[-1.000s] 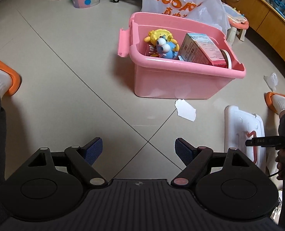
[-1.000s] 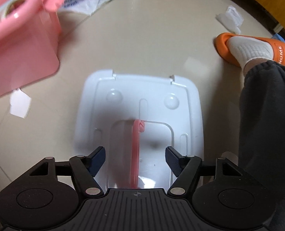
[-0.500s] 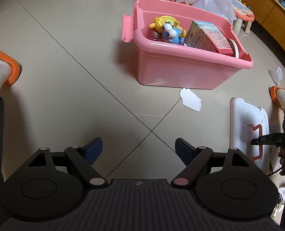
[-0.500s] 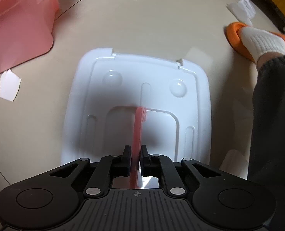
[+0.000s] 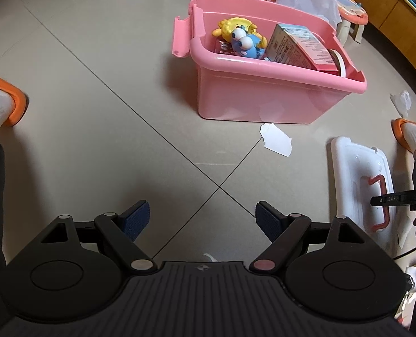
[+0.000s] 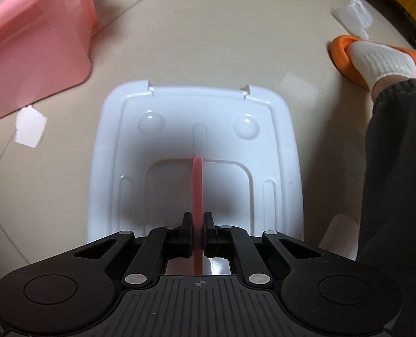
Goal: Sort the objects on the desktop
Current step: 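Lift the white lid by its handle with the right gripper toward the bin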
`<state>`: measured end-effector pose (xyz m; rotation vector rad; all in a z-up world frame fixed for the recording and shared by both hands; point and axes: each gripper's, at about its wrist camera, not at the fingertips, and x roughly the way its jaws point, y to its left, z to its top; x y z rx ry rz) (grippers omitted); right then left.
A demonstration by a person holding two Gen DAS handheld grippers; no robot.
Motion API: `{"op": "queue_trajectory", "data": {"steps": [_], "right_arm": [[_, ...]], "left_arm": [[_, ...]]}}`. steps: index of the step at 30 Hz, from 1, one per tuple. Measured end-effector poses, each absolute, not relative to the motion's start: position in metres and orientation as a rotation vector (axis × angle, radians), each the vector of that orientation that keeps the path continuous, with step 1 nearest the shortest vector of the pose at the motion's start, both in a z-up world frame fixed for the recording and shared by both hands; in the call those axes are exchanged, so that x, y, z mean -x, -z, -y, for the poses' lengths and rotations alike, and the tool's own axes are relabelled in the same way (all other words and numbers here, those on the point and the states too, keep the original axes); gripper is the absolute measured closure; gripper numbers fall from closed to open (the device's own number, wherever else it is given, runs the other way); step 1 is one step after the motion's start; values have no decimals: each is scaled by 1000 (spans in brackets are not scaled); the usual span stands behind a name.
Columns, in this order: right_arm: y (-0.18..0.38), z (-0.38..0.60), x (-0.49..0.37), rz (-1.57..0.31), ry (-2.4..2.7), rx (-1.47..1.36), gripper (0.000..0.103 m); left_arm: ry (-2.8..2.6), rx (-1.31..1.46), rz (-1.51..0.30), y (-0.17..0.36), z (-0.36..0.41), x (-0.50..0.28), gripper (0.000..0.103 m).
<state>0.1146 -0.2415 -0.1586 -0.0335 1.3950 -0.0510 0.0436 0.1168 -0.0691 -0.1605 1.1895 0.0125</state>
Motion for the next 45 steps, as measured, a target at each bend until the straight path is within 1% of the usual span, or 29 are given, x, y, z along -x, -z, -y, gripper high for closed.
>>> {"op": "queue_trajectory", "data": {"steps": [13, 27, 45], "right_arm": [[98, 199, -79, -1303, -143, 141, 98], [47, 145, -37, -1244, -320, 289, 98], [-16, 77, -32, -1096, -604, 592, 98]], "left_arm": [[-31, 161, -1193, 65, -122, -37, 19], [-53, 173, -1188, 52, -129, -19, 19], [-113, 275, -1157, 33, -158, -2, 19]]}}
